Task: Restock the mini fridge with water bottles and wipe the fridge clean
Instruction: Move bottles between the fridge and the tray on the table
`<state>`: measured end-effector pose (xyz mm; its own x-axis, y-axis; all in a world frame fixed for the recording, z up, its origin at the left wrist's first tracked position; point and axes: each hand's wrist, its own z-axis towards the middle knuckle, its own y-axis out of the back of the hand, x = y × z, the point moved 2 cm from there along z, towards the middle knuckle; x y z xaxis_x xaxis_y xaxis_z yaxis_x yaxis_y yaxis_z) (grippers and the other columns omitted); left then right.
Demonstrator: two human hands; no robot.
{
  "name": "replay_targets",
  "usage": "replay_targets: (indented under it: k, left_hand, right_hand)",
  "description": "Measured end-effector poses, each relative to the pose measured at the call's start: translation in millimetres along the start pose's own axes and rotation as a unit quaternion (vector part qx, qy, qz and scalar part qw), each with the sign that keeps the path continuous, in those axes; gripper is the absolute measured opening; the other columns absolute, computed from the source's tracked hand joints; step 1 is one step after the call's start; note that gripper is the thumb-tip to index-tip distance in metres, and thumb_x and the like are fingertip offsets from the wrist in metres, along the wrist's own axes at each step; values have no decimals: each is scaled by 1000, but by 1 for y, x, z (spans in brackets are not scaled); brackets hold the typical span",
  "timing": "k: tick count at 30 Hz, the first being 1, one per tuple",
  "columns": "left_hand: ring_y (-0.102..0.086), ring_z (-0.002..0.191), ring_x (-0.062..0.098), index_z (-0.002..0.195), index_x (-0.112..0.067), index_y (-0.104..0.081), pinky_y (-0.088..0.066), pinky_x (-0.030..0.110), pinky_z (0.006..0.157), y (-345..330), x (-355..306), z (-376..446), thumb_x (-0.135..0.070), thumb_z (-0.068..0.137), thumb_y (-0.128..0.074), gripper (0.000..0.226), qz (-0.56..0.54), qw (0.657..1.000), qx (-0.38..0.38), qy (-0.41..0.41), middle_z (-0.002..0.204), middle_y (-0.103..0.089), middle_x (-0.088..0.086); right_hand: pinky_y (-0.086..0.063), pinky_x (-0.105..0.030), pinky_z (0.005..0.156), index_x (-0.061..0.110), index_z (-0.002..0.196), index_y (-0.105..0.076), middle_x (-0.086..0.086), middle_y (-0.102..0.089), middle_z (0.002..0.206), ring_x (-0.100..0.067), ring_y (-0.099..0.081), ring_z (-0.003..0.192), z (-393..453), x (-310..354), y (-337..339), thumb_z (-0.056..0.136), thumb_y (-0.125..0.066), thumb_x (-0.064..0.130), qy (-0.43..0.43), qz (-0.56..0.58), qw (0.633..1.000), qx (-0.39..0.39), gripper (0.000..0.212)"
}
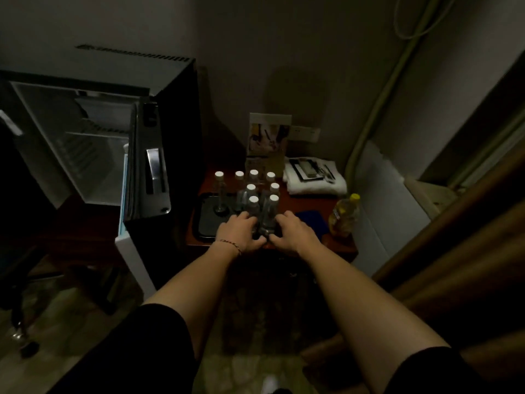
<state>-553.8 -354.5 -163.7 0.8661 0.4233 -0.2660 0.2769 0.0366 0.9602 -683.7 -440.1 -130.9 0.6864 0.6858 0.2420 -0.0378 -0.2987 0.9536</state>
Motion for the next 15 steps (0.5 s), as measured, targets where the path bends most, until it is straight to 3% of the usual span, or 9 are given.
replay_targets:
  k: [5, 8, 15]
  left_hand:
    - [-52, 117, 22, 129, -28, -55, -51, 45, 91, -3, -20, -51, -62, 85, -54, 56, -31, 999, -8, -34, 130, -51, -1]
    - [-51, 117, 22, 132, -28, -54, -52, 44, 92, -3, -17, -84, -61, 85, -54, 57, -39, 999, -7, -26, 132, -51, -1]
    - [-54, 104, 16, 119, -23, -60, -53, 37, 85, -7, -2, -176, -54, 87, -60, 45, -71, 997, -4, 13, 119, -53, -2]
  right_hand:
    - [-49, -40, 86, 20, 124, -52, -3, -46, 120, -24, -55, 108, -63, 0, 0, 92, -61, 43, -28, 3, 999, -21, 40]
    - [-49, -41, 87, 21, 124, -53, -3, -47, 119, -24, -55, 108, -92, 7, -2, 92, -60, 43, -22, 2, 999, -36, 39]
    - [-50, -38, 88, 21, 131, -52, 0, -47, 128, -20, -55, 111, -164, 39, -33, 93, -60, 42, 1, 29, 999, -42, 43]
